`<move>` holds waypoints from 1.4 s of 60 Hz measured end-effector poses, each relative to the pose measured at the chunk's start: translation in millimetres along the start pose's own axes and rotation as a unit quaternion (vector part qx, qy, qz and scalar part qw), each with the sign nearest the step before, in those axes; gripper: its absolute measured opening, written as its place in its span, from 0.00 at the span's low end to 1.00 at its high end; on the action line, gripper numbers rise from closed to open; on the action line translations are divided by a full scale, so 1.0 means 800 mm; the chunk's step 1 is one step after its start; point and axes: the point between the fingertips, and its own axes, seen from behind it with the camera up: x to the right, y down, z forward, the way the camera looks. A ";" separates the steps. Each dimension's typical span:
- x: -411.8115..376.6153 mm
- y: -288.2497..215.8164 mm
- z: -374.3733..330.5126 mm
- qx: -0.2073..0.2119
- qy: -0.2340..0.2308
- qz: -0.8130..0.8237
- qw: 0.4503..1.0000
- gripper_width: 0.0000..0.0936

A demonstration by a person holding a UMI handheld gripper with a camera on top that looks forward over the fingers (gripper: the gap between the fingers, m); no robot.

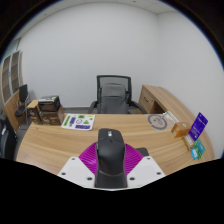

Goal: Arrange mouse

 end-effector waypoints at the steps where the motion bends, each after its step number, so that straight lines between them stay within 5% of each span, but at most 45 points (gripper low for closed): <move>1: 0.013 0.001 0.002 0.000 0.005 0.002 1.000 0.33; 15: 0.112 0.075 0.049 -0.036 0.023 0.046 0.998 0.33; 44: 0.092 0.198 0.109 -0.098 0.003 0.018 0.995 0.36; 55: 0.092 0.199 0.110 -0.103 0.004 0.019 0.995 0.60; 58: 0.090 0.197 0.108 -0.105 0.001 0.019 0.994 0.94; 61: 0.092 0.191 0.103 -0.101 0.004 0.020 0.995 0.88; 70: 0.093 0.166 0.049 -0.096 0.010 0.027 0.995 0.92; 84: 0.089 0.125 -0.152 -0.073 0.015 0.015 0.997 0.92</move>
